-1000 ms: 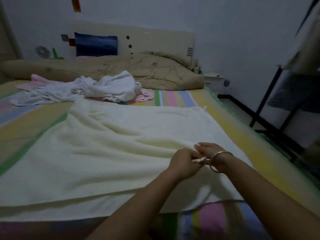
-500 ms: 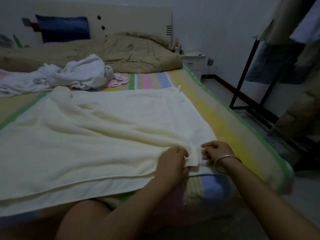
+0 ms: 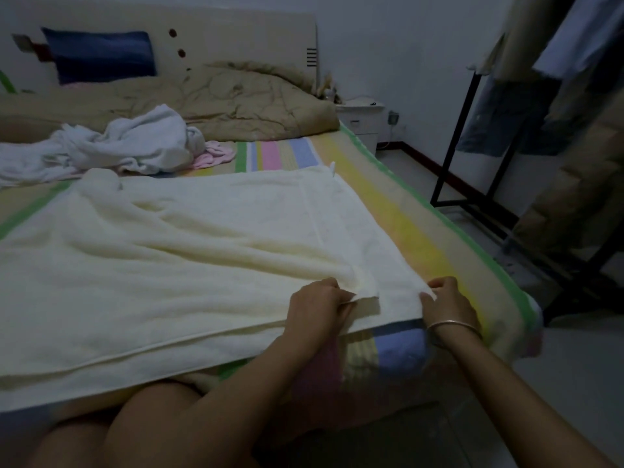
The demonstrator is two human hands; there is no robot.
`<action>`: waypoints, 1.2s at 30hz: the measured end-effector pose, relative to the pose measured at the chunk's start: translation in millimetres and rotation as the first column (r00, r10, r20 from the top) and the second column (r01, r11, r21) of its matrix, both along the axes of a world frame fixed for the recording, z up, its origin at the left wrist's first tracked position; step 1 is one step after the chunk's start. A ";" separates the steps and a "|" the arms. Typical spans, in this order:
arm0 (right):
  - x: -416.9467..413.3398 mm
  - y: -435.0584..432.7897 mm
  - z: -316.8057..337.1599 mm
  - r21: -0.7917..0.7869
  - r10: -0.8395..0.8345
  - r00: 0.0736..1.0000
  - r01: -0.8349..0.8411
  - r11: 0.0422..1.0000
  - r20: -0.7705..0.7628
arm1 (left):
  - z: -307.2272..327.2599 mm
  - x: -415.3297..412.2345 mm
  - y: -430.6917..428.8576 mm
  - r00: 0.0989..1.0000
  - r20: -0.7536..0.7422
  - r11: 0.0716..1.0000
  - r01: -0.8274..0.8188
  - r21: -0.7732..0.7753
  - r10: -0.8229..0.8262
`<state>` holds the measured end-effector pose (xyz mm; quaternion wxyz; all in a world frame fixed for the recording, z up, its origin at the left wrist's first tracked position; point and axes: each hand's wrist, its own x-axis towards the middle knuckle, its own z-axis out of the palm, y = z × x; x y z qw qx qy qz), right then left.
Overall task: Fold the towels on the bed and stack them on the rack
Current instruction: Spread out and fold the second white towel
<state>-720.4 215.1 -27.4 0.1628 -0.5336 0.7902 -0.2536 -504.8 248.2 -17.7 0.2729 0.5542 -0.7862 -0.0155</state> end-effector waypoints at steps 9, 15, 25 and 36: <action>22.7 -3.3 7.1 -0.347 0.038 0.971 -0.120 0.930 -0.235 | -12.0 -3.5 6.6 1.000 -0.005 0.999 0.024 0.041 -0.023; 68.8 -21.1 20.5 0.039 0.259 0.905 -0.261 0.964 -0.339 | -14.2 -1.3 6.5 0.998 -0.017 0.998 0.056 0.020 -0.056; 49.7 -58.6 22.0 -0.149 0.383 0.905 -0.360 0.921 0.185 | 7.2 -25.5 -8.9 0.997 0.031 0.992 0.078 -0.100 -0.076; -3.3 -53.4 -21.2 -0.186 0.308 0.926 -0.350 0.918 -0.220 | -11.9 -62.9 -7.2 0.986 0.096 0.989 0.128 0.071 -0.134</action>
